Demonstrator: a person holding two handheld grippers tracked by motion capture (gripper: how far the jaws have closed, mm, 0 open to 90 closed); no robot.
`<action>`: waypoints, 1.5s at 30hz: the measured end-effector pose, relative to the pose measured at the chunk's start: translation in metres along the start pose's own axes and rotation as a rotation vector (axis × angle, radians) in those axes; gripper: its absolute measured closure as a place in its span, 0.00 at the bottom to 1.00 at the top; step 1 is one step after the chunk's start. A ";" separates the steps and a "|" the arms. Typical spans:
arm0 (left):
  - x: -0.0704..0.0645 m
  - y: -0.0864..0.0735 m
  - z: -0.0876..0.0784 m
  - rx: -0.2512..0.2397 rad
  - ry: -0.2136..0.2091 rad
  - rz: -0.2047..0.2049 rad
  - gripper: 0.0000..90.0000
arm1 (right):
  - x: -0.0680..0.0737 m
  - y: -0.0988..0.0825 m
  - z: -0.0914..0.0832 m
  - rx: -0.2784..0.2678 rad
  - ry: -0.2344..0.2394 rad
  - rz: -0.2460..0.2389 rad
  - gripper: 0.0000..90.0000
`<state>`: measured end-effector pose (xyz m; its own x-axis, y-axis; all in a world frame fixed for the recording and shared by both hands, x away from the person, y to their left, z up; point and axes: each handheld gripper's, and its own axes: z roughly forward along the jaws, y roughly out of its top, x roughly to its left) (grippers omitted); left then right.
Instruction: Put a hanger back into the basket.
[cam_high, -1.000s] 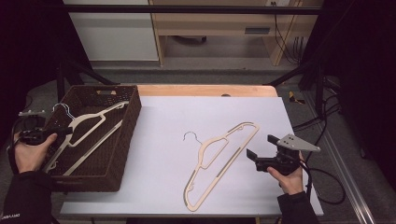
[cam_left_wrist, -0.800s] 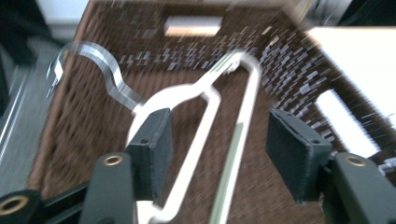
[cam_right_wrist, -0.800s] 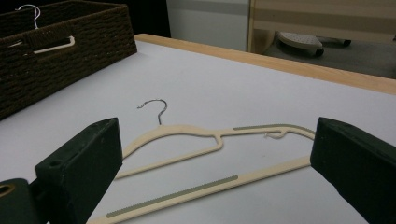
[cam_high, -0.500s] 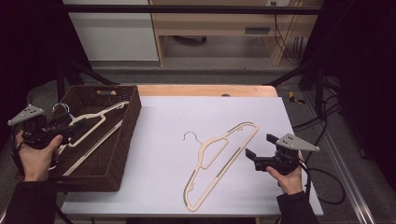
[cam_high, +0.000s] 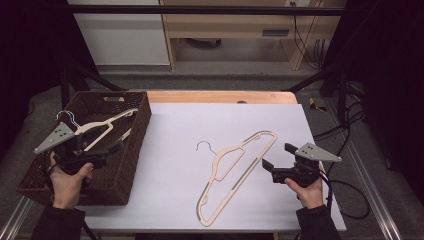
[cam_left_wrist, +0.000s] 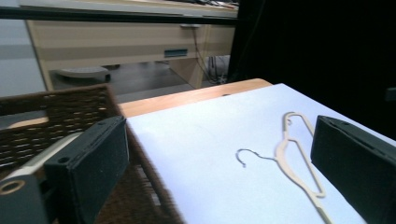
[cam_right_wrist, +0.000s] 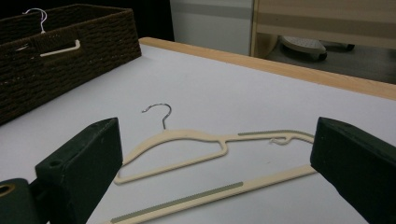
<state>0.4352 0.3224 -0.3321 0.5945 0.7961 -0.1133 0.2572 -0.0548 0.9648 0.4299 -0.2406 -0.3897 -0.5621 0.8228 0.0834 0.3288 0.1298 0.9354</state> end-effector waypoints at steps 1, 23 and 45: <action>-0.005 -0.002 0.003 -0.001 -0.014 0.002 0.05 | 0.000 0.000 0.000 0.000 0.001 -0.001 0.03; -0.072 -0.042 0.055 0.118 -0.163 0.074 0.05 | 0.015 0.014 0.036 0.048 0.040 -0.032 0.07; -0.076 -0.078 0.066 0.186 -0.201 0.057 0.05 | 0.050 0.025 0.159 0.233 0.092 -0.132 0.27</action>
<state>0.4199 0.2263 -0.4148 0.7467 0.6537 -0.1225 0.3432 -0.2210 0.9129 0.5306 -0.1078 -0.4169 -0.6745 0.7382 0.0073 0.4080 0.3645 0.8371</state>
